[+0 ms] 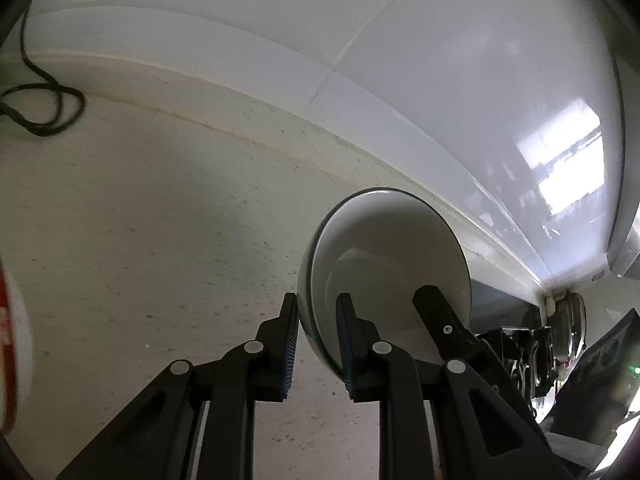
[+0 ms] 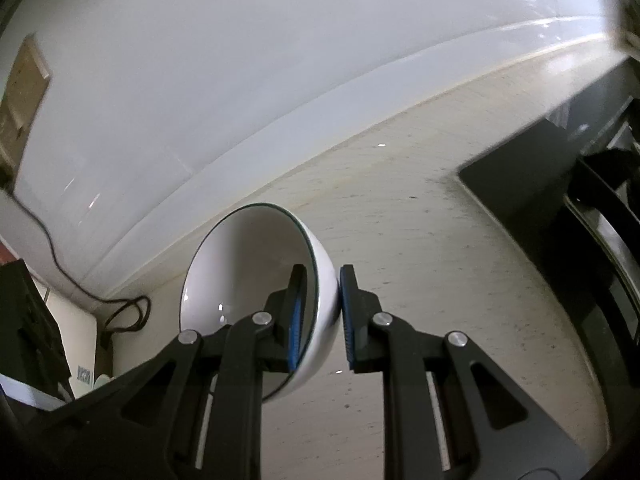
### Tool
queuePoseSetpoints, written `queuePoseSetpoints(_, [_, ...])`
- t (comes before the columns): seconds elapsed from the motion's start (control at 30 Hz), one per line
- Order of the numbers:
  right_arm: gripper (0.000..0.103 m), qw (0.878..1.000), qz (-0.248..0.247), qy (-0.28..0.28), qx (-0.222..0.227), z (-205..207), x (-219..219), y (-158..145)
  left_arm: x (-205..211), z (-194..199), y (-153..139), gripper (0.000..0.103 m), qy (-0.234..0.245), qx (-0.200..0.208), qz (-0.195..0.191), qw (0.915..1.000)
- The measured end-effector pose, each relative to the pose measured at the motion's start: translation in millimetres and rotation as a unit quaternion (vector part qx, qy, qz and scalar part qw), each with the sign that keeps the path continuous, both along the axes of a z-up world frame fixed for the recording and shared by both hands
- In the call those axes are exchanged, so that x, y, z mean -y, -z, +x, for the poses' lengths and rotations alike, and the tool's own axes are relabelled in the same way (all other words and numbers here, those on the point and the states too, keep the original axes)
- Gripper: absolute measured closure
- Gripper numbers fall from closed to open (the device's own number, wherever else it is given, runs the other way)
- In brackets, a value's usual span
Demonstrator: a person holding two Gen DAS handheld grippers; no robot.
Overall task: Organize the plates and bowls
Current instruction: 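Lift the plain white bowl with both grippers and carry it over the red-dot bowl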
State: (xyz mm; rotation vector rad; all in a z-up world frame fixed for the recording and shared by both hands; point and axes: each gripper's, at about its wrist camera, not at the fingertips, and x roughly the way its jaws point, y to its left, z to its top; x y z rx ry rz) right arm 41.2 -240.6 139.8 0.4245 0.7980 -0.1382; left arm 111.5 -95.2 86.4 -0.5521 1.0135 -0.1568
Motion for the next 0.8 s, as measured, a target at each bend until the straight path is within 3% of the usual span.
queuePoseSetpoints(0.5, [0.083, 0.988, -0.008, -0.153, 0.032, -7.4, -80.7, -24.1, -77.4, -54.3, -43.8, 0.085, -0.074, 0.042, 0.005, 0.9964])
queuePoseSetpoints(0.8, [0.083, 0.977, -0.02, -0.207, 0.048, -20.9, -112.9, -36.2, -102.9, -85.4, -60.1, 0.085, -0.095, 0.057, 0.002, 0.9938])
